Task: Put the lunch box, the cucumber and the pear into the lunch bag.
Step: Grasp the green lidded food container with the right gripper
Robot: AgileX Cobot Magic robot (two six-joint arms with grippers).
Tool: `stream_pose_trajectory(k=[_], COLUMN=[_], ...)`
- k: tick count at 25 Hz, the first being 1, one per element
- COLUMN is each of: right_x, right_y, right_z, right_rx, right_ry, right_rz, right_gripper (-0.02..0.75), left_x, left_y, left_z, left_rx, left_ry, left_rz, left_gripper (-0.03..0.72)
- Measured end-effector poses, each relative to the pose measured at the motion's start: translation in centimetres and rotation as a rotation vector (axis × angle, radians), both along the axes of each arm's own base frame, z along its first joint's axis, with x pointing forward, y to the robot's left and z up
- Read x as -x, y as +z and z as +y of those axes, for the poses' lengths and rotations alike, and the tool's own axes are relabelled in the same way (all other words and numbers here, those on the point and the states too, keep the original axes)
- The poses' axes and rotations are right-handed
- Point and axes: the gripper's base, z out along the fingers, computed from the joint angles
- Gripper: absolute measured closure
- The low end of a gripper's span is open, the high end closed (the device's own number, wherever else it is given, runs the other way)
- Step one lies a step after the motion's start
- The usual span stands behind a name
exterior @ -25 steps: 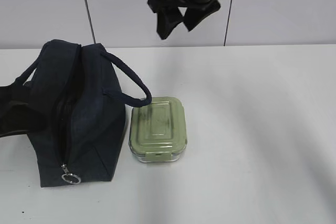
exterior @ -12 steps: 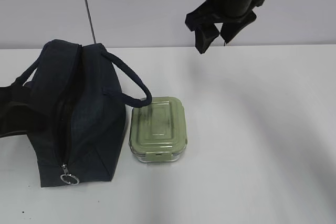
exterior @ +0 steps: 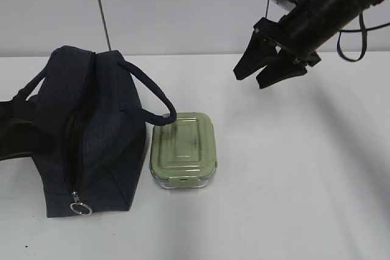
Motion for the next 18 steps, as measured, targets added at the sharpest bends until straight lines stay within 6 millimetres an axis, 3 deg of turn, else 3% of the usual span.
stream_pose_trajectory(k=[6, 18], right_x=[1.4, 1.2], right_y=[-2.8, -2.8], right_z=[0.3, 0.4], right_rx=[-0.07, -0.095], right_ry=[0.059, 0.058], right_rz=[0.036, 0.022], right_gripper=[0.209, 0.209], left_x=[0.1, 0.2], left_y=[0.0, 0.0], left_z=[-0.1, -0.1], left_rx=[0.004, 0.007], left_ry=[-0.009, -0.015], left_rz=[0.008, 0.015], left_gripper=[0.703, 0.703])
